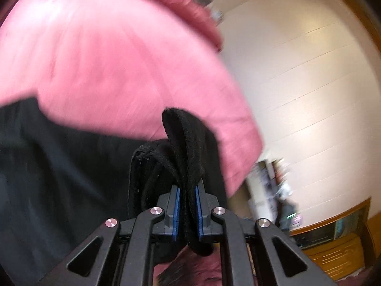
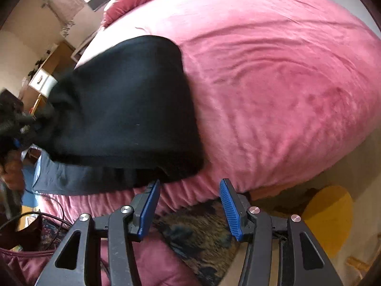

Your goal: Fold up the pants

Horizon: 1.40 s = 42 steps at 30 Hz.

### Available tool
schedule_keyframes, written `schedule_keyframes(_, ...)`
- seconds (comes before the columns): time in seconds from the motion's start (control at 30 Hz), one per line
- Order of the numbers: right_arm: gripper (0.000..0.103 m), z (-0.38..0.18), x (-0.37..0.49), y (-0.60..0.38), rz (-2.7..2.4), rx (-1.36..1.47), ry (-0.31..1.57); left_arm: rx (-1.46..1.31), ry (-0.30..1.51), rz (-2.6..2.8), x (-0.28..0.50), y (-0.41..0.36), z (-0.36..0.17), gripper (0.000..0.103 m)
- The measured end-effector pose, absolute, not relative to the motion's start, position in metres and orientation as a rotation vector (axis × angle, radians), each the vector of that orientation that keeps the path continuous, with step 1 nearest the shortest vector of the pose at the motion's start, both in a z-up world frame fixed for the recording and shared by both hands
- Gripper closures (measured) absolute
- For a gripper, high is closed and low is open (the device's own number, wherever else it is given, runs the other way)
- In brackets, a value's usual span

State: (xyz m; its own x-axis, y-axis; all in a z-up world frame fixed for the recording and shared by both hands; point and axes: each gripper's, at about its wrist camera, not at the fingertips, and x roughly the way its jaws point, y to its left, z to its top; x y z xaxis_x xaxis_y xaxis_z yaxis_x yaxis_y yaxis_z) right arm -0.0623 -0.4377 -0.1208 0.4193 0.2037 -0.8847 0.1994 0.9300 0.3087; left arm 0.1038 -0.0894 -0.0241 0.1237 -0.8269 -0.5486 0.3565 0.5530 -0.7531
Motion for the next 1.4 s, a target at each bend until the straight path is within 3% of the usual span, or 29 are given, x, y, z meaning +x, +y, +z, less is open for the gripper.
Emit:
schedule_keyframes(0.13, 0.049, -0.118, -0.05, -0.421, 0.024, 0.337, 1.131, -0.489, 1.072, -0.961, 0.102, -0.089, 0.004, 0.092)
schedule_keyframes(0.3, 0.05, -0.12, -0.04, -0.412, -0.036, 0.263, 1.112, -0.419, 1.123, -0.903, 0.094, -0.094, -0.017, 0.092)
schedule_keyframes(0.33, 0.053, -0.122, -0.038, -0.411, -0.062, 0.248, 1.113, -0.39, 1.157, -0.865, 0.091, -0.092, -0.03, 0.092)
schedule_keyframes(0.37, 0.063, -0.125, -0.036, -0.412, -0.077, 0.241, 1.122, -0.369, 1.182, -0.84, 0.091, -0.091, -0.039, 0.092)
schedule_keyframes(0.5, 0.071, -0.139, -0.03, -0.407, -0.058, 0.21, 1.169, -0.265, 1.328, -0.734, 0.082, -0.086, -0.094, 0.092)
schedule_keyframes(0.63, 0.071, -0.14, -0.026, -0.403, -0.03, 0.175, 1.212, -0.286, 1.334, -0.722, 0.075, -0.082, -0.106, 0.092)
schedule_keyframes(0.67, 0.068, -0.139, -0.027, -0.402, -0.015, 0.163, 1.231, -0.287, 1.329, -0.719, 0.074, -0.082, -0.105, 0.092)
schedule_keyframes(0.7, 0.059, -0.137, -0.027, -0.401, 0.0, 0.134, 1.256, -0.29, 1.325, -0.717, 0.072, -0.083, -0.105, 0.09)
schedule_keyframes(0.77, 0.054, -0.127, -0.03, -0.401, 0.028, 0.057, 1.299, -0.305, 1.32, -0.699, 0.072, -0.078, -0.106, 0.085)
schedule_keyframes(0.83, 0.054, -0.11, -0.031, -0.403, 0.062, 0.043, 1.3, -0.318, 1.3, -0.695, 0.069, -0.072, -0.102, 0.079)
schedule_keyframes(1.03, 0.054, -0.067, -0.003, -0.378, 0.161, 0.066, 1.166, -0.329, 1.264, -0.655, 0.057, -0.035, -0.099, 0.079)
schedule_keyframes(1.4, 0.054, -0.098, 0.09, -0.239, 0.353, -0.065, 1.134, -0.358, 1.27, -0.463, 0.036, 0.014, -0.107, 0.079)
